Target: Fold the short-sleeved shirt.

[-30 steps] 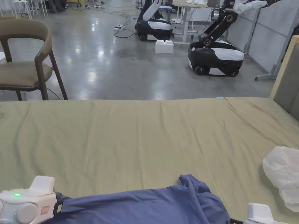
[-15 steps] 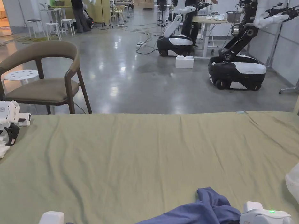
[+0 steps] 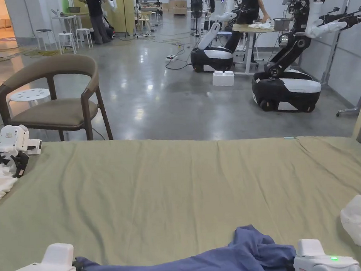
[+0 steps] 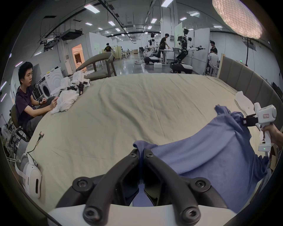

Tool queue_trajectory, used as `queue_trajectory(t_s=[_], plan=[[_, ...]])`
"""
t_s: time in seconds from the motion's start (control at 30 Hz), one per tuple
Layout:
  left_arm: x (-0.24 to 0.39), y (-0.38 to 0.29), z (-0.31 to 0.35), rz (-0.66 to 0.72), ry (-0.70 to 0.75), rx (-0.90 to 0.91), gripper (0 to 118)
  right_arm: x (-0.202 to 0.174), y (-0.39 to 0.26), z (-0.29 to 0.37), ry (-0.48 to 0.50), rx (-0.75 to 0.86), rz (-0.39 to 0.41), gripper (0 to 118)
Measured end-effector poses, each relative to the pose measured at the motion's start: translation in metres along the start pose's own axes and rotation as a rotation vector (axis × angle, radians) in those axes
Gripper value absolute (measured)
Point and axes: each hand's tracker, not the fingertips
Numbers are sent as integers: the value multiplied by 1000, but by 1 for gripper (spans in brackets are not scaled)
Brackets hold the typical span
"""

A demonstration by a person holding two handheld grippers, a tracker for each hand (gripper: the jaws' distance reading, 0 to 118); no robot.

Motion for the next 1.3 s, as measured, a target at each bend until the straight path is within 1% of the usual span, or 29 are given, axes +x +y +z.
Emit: queue_trajectory(t_s=[0.07,0.13,0.2,0.3,0.57,0.67,0.77,0.9,1.03,1.2,1.3], plan=[[-10,8,11,17,7,27,0,13,8,23,-16,52,-29,1],[-11,17,32,14,20,60,0,24,17,47,-5,103,-48,1],[-18,27,48,-3,37,98,0,33,29,74,-11,135,-36,1],[-28,43,73,4,40,150,0,41,43,116,-7,229,-20,1],[-40,101,139,-1,62,298,0,37,91,222,14,438,29,1],[-48,127,160,-2,69,341,0,34,112,251,-3,496,62,1],[-50,151,180,-7,80,374,0,31,134,279,-3,540,57,1],[-53,186,199,-21,100,402,0,29,166,303,-4,595,57,1],[-56,224,212,-40,114,434,0,24,203,322,-41,648,74,1],[-58,274,220,-53,130,461,0,20,247,344,-51,694,51,1],[-63,303,222,-45,128,483,0,19,274,351,-71,720,54,1]])
